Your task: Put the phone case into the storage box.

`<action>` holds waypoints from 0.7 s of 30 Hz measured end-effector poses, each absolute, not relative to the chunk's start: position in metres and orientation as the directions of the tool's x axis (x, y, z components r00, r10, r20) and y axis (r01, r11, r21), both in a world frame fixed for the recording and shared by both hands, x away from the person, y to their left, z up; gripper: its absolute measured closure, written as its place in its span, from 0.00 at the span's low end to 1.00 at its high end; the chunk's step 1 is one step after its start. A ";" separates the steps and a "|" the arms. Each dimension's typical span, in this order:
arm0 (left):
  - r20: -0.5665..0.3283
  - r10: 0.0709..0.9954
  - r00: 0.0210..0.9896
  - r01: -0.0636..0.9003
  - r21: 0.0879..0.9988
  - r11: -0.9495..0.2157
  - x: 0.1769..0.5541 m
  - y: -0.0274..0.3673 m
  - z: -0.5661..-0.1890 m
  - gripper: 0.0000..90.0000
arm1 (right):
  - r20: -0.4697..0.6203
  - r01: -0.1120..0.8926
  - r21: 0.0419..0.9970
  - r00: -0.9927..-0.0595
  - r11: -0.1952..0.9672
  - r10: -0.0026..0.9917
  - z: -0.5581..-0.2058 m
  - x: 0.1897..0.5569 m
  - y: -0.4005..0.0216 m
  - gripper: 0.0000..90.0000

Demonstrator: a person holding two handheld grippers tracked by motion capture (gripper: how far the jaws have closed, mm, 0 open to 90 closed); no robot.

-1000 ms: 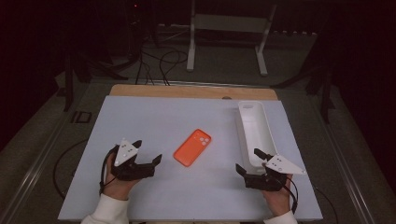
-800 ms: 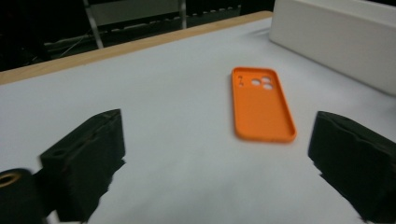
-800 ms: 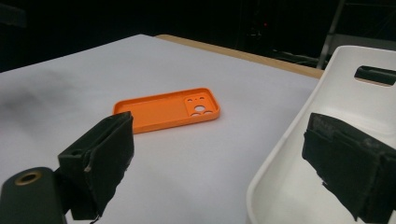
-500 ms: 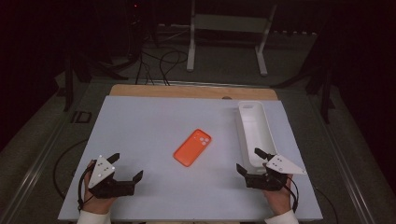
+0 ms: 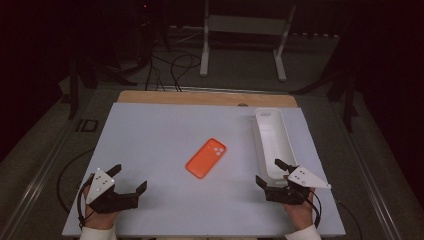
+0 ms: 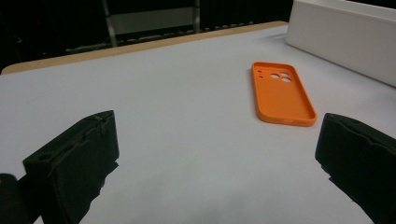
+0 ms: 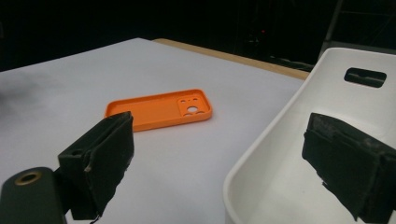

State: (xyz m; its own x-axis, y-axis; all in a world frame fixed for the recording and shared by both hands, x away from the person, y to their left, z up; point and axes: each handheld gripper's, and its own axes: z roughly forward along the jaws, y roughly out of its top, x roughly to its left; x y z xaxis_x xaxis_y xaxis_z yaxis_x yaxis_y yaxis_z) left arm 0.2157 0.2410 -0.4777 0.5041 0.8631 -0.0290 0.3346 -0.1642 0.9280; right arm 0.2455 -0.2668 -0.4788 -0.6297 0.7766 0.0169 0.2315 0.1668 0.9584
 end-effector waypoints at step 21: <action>-0.005 0.850 0.527 0.366 0.904 -0.221 0.241 0.216 -0.453 0.00 | 0.010 0.246 0.952 -0.625 0.184 0.781 -0.483 0.237 -0.268 0.10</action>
